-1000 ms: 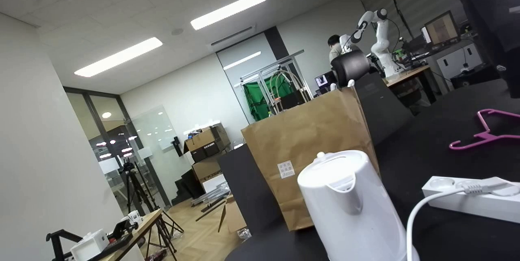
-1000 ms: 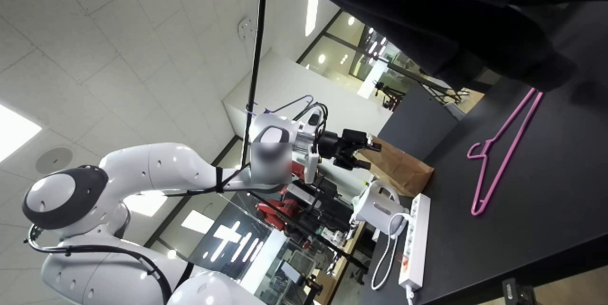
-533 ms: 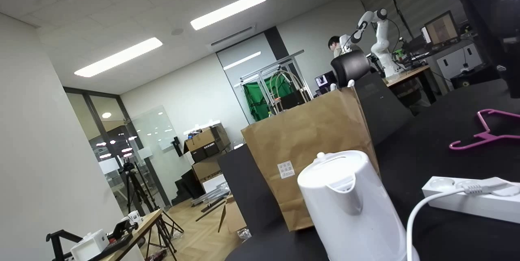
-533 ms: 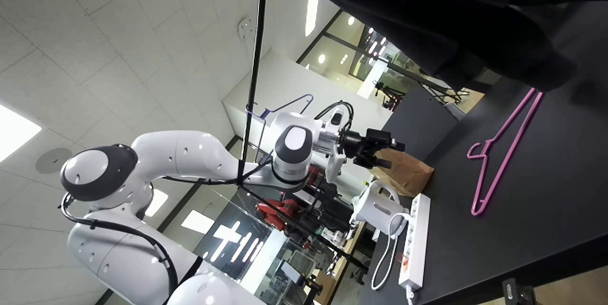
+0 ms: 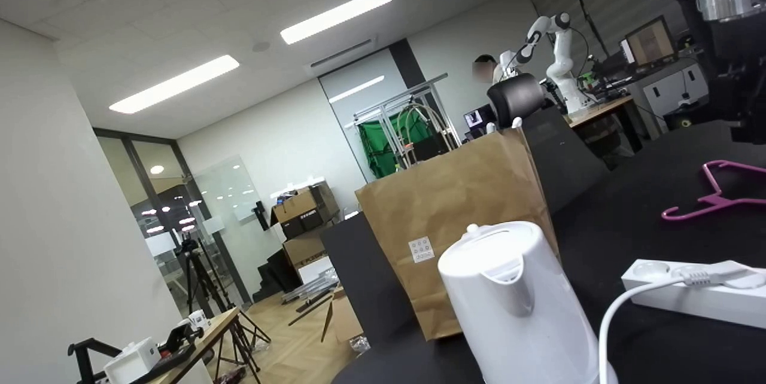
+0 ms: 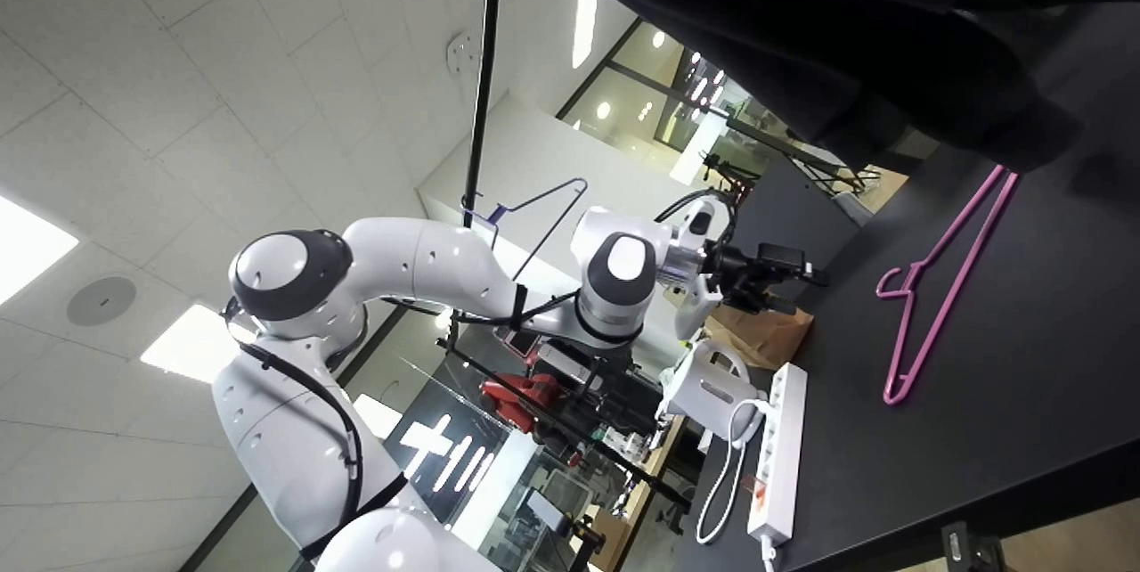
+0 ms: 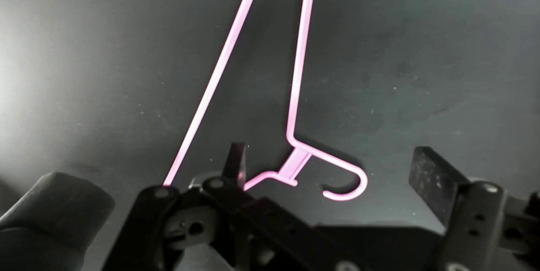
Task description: Hang the pink clothes hanger on the rail
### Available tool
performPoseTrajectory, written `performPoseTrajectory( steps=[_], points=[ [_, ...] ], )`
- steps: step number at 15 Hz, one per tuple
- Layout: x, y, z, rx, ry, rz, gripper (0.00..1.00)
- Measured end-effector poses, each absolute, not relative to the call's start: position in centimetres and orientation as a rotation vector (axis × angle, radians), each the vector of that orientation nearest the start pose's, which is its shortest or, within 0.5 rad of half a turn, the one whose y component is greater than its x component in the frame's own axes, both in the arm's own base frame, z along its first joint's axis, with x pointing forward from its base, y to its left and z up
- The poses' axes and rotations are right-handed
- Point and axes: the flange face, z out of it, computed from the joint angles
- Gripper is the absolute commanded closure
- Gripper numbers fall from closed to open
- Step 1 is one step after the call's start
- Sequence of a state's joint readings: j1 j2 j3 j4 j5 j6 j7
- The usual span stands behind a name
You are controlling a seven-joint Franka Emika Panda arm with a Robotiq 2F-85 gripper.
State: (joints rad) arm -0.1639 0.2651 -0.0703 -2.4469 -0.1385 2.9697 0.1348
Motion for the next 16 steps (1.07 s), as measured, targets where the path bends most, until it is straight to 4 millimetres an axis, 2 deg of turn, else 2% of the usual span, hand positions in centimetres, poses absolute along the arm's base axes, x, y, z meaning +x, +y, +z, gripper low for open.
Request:
performPoseTrajectory(
  steps=[8,11,14,15,16],
  points=[
    [53.8,-10.1,13.8,-3.146,0.482,-0.17,0.0],
    [54.5,-10.1,11.9,-3.144,0.512,-0.08,0.0],
    [54.8,-11.0,10.9,-3.168,0.558,-0.007,0.0],
    [55.0,-11.2,10.7,-3.176,0.57,0.006,0.25],
    [55.1,-11.4,10.7,-3.183,0.578,0.01,0.25]
  ],
)
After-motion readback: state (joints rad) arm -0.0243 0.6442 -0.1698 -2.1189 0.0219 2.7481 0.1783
